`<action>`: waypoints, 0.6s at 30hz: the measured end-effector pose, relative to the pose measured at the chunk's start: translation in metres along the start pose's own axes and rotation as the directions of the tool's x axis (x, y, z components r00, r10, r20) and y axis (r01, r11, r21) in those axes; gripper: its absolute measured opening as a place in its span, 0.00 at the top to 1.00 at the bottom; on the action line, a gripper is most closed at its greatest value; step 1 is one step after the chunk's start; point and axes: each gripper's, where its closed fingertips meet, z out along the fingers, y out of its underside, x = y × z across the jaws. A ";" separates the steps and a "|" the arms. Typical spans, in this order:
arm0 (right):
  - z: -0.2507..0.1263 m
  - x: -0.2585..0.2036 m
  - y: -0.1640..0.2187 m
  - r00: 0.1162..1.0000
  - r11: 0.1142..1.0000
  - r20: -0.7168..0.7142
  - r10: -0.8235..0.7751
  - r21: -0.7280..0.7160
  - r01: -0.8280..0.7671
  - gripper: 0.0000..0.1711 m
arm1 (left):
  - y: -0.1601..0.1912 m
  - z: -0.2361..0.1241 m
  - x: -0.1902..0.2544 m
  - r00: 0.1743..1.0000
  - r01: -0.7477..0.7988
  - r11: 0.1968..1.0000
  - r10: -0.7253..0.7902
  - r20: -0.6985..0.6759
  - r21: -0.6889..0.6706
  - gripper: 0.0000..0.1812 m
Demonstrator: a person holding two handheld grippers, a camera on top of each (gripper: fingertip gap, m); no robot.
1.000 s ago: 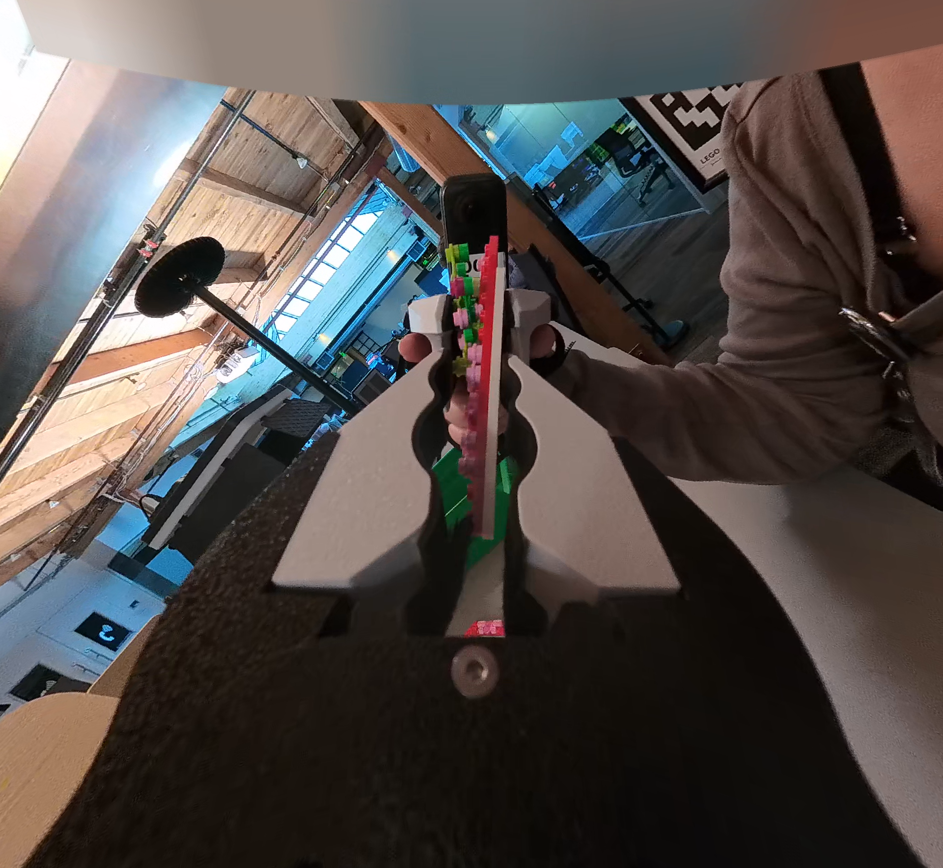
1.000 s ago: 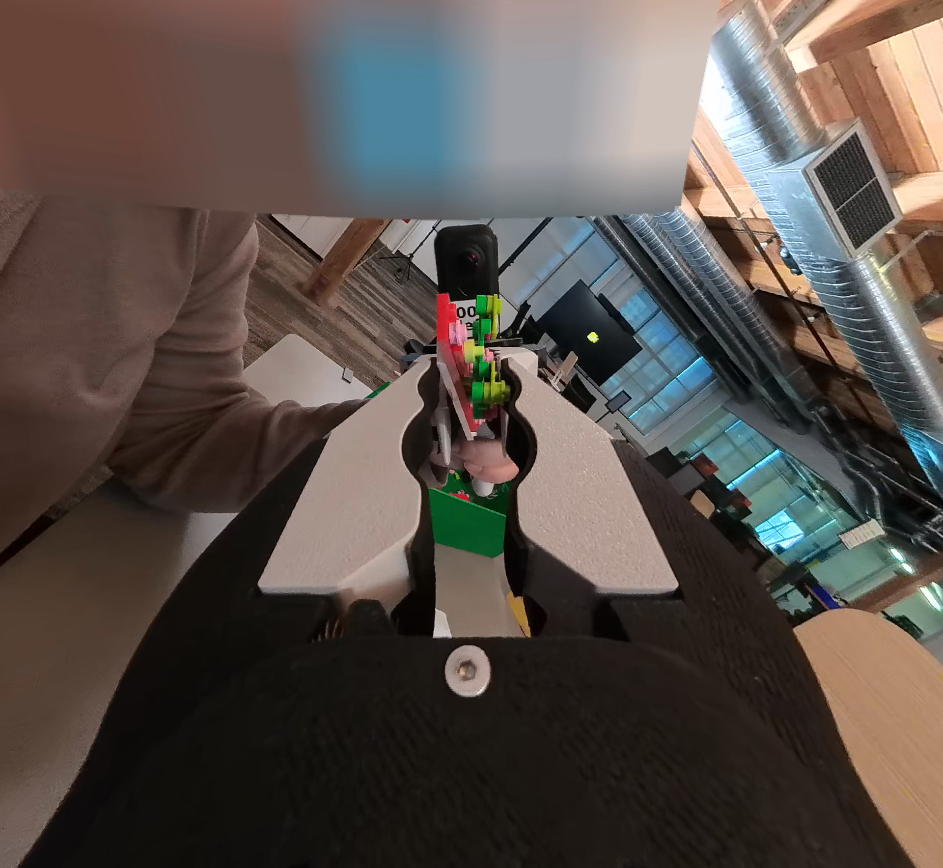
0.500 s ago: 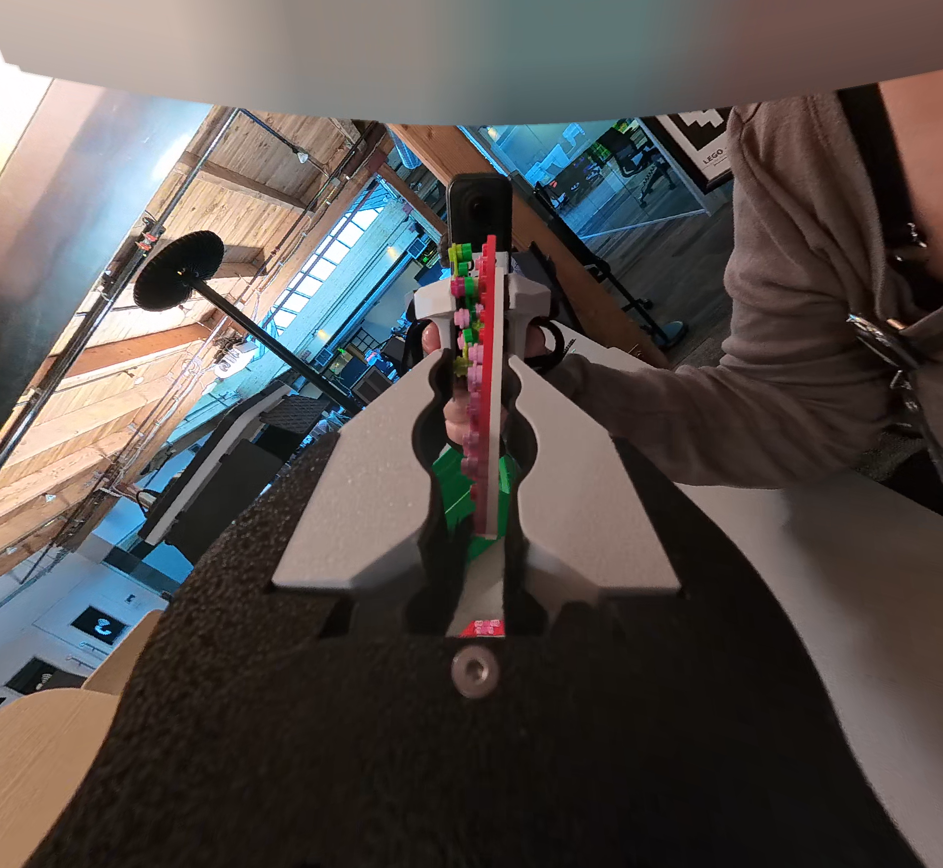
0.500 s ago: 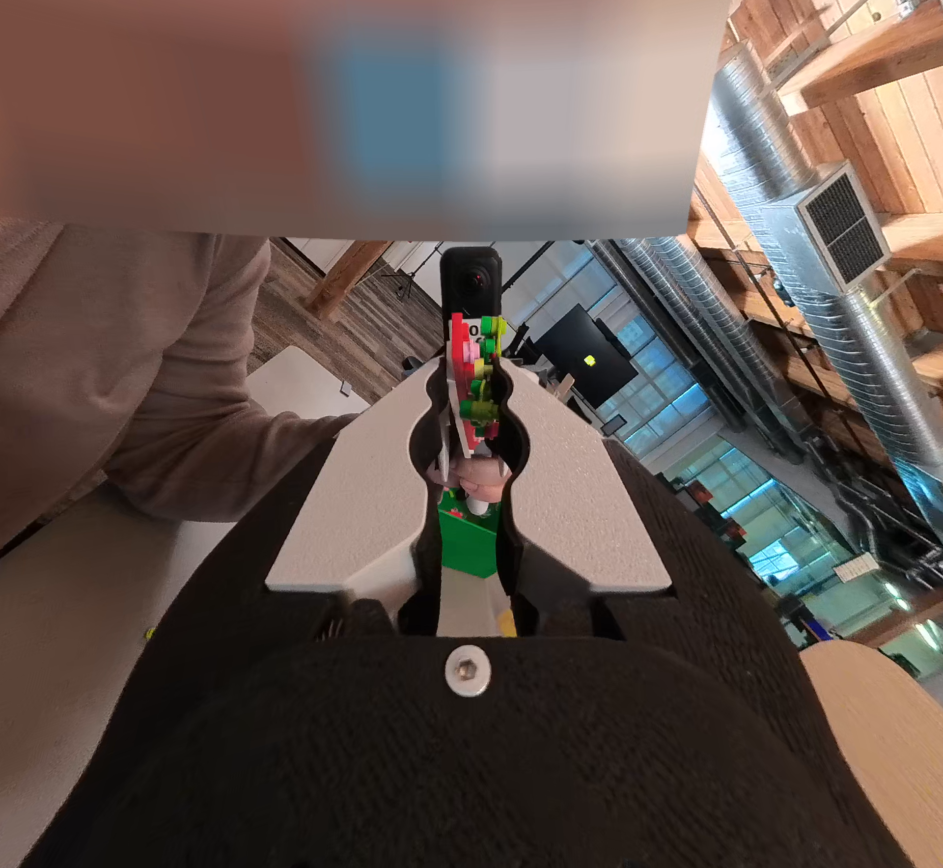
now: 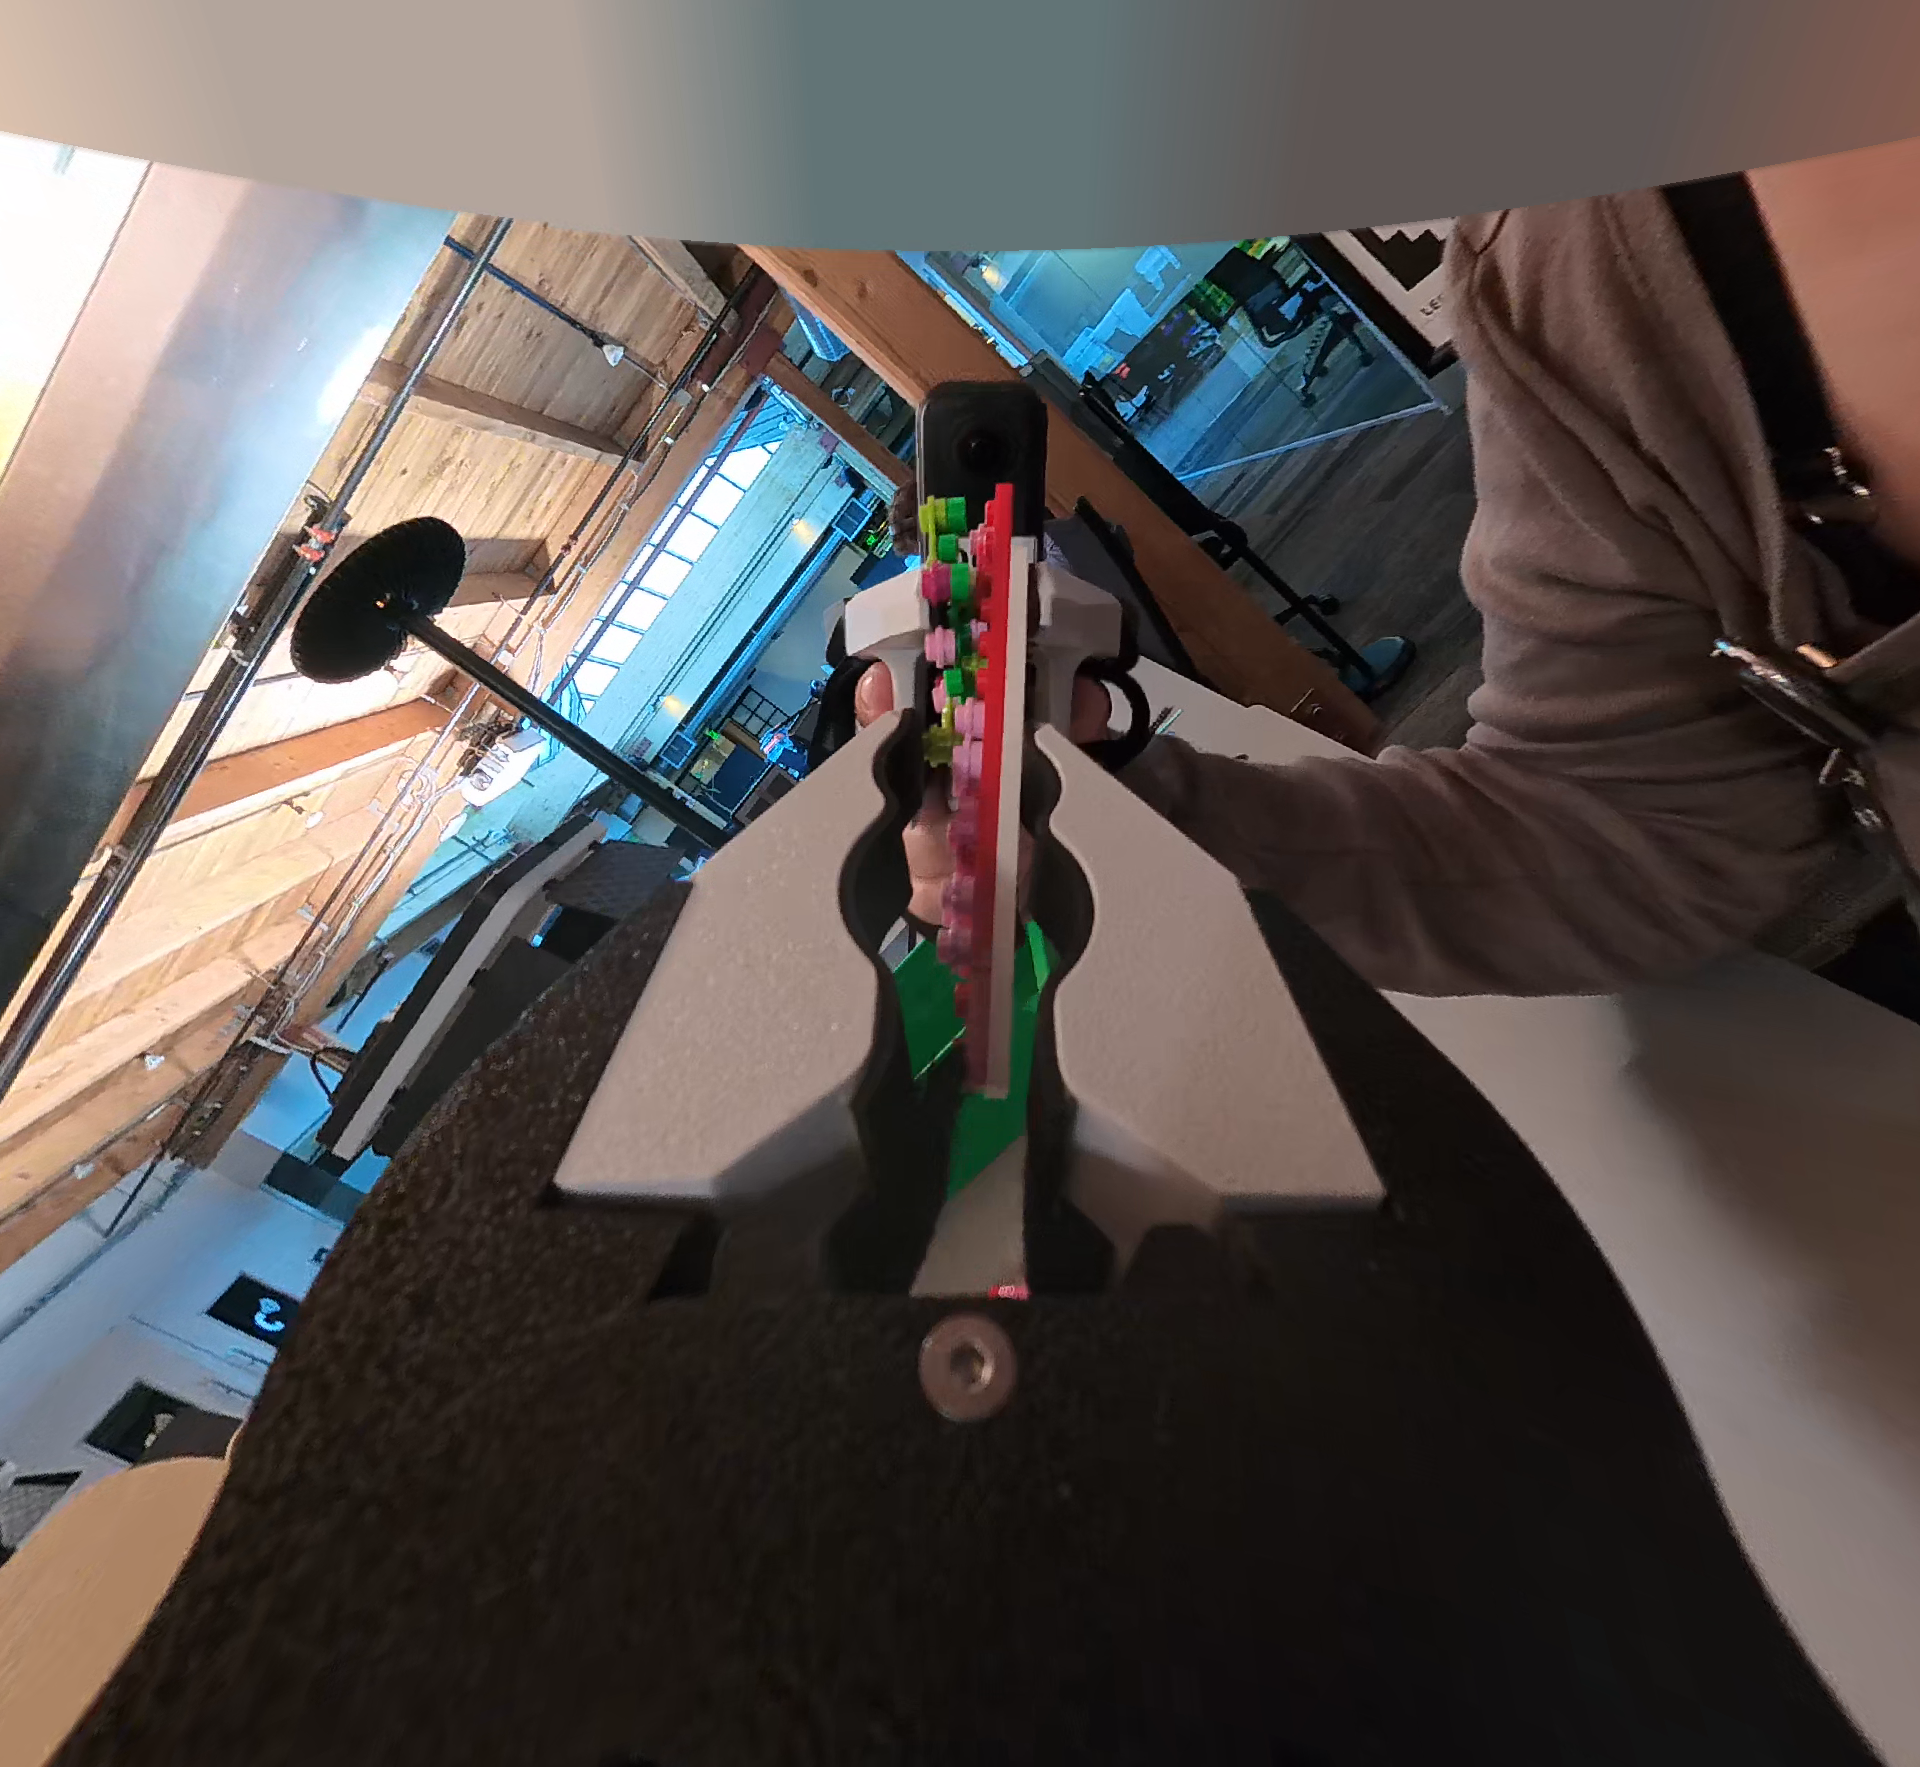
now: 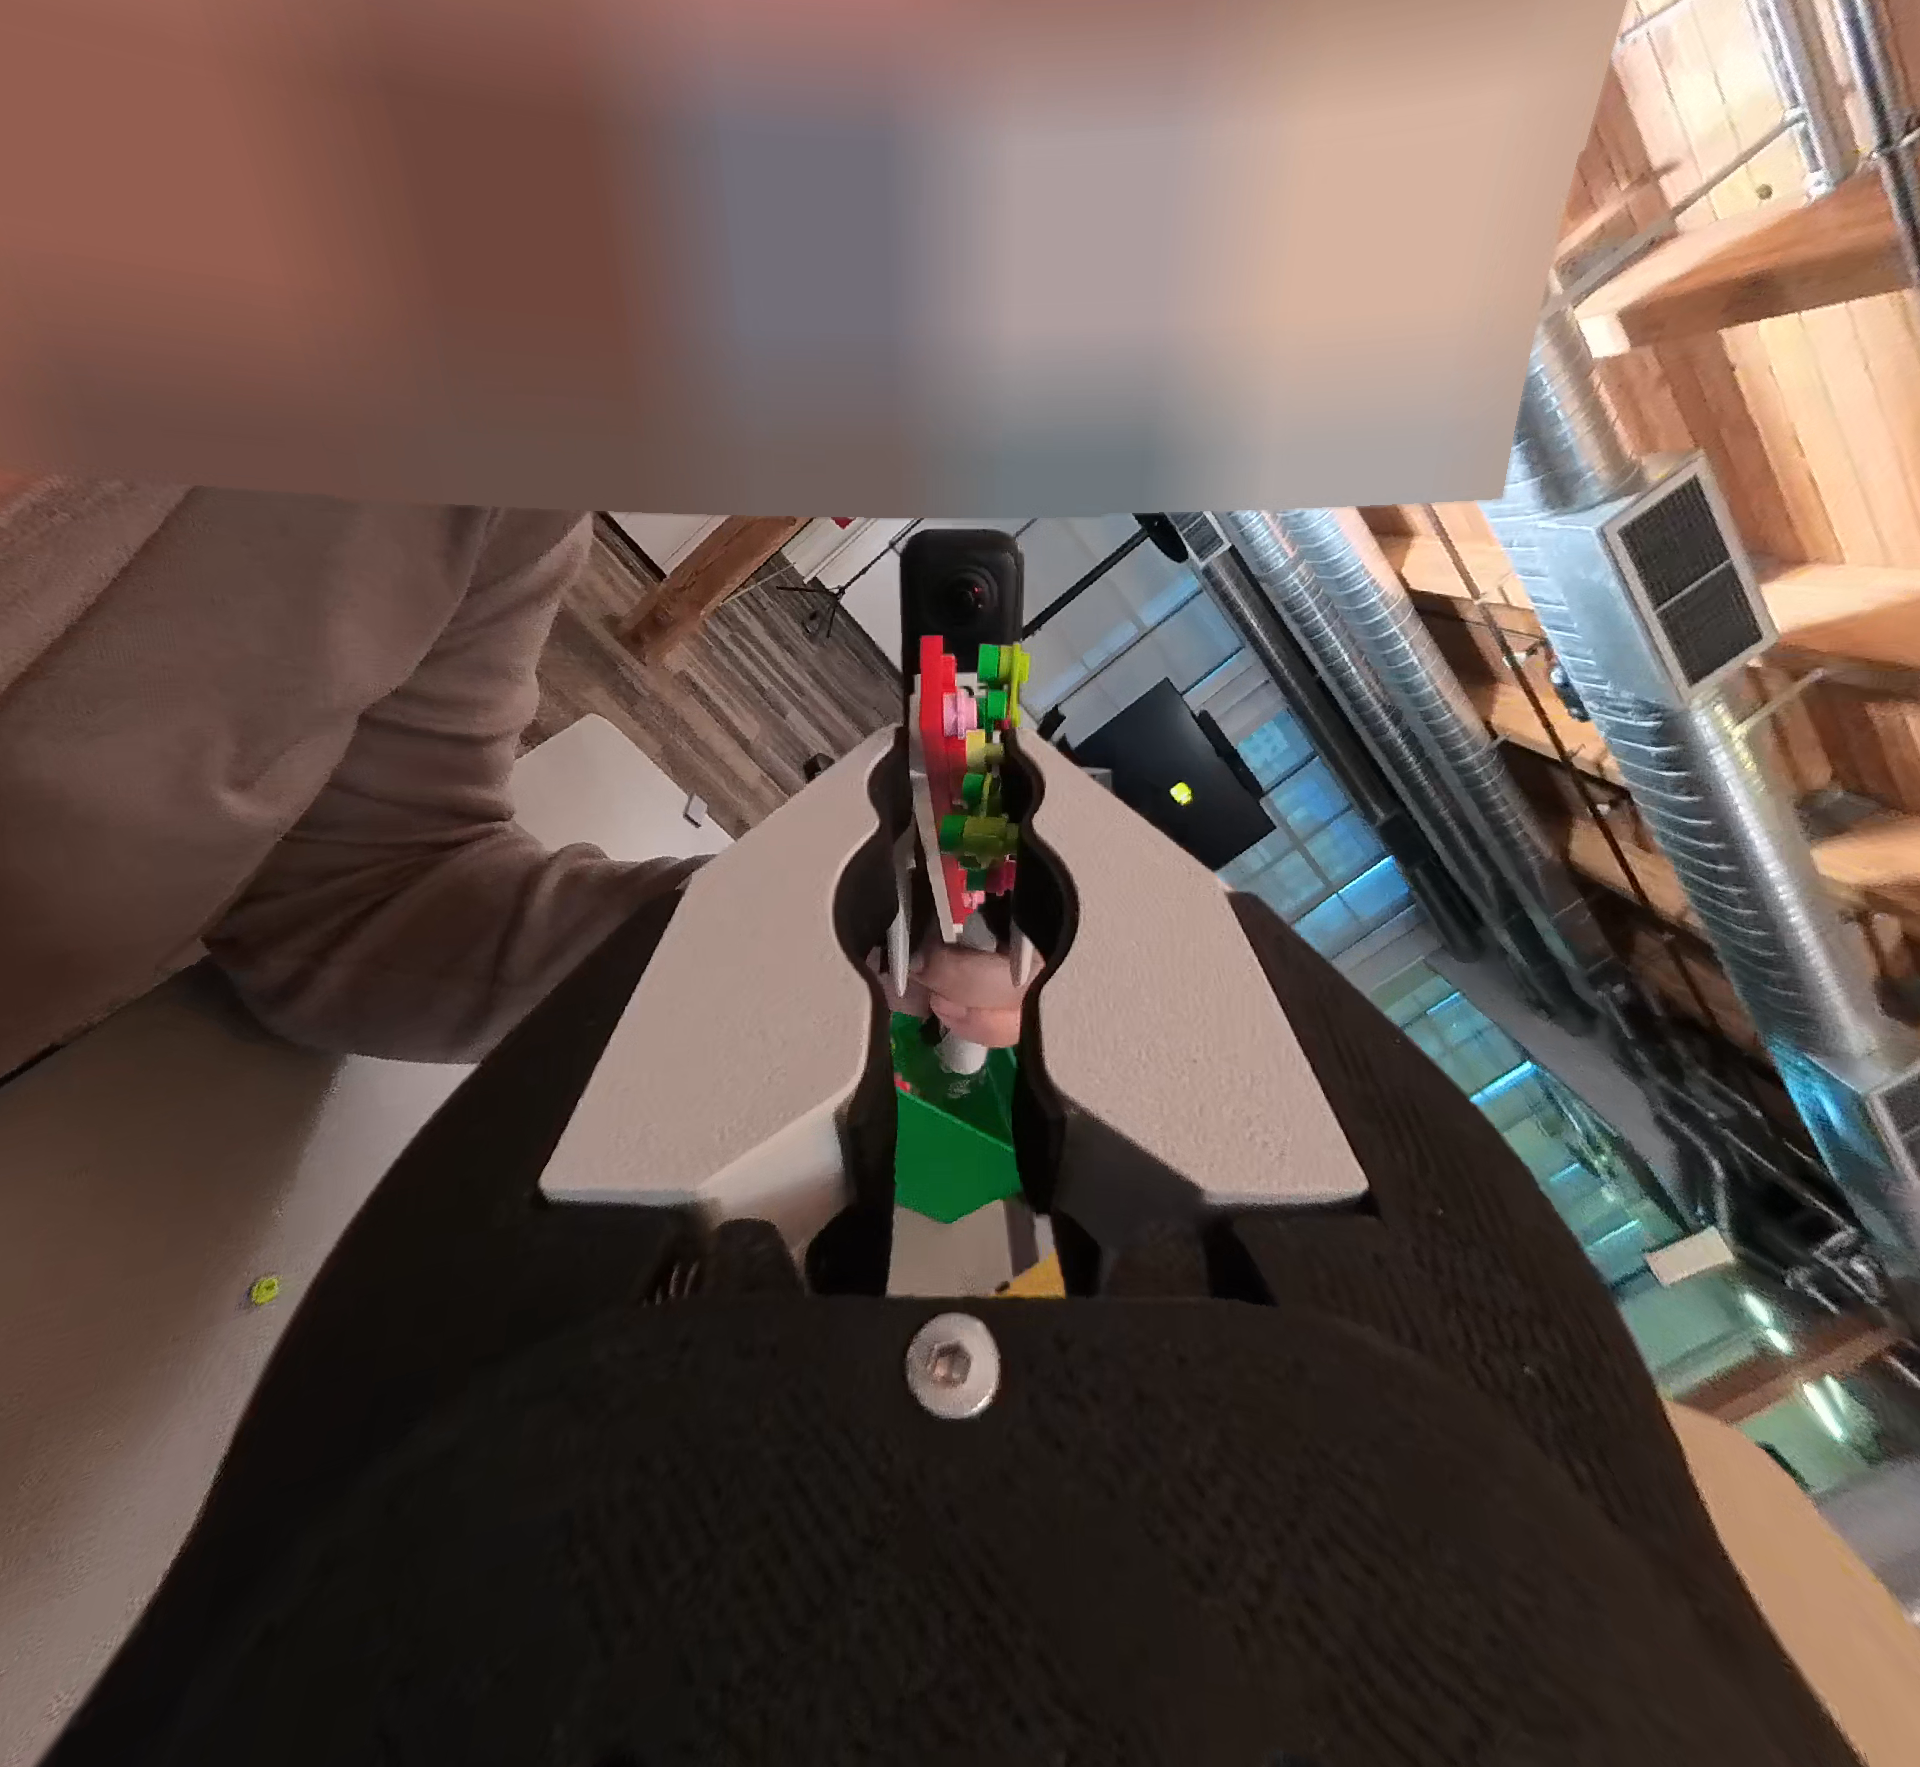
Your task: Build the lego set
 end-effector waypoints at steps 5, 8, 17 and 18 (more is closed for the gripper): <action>0.002 -0.001 -0.004 1.000 1.000 -0.003 -0.023 0.001 0.023 0.92 | -0.005 0.000 0.000 1.000 -0.018 1.000 0.018 0.009 0.003 0.92; 0.004 -0.002 -0.004 0.997 0.997 -0.015 -0.078 -0.030 0.078 0.92 | -0.005 -0.001 0.000 1.000 -0.011 1.000 0.011 0.005 0.007 0.92; 0.003 -0.002 -0.006 0.987 0.984 -0.038 -0.155 -0.091 0.151 0.92 | -0.007 0.002 0.001 1.000 0.022 0.999 -0.022 -0.007 0.025 0.92; 0.003 -0.002 -0.006 0.990 0.988 -0.038 -0.134 -0.085 0.130 0.92 | -0.006 0.002 0.001 1.000 0.019 1.000 -0.019 -0.009 0.019 0.92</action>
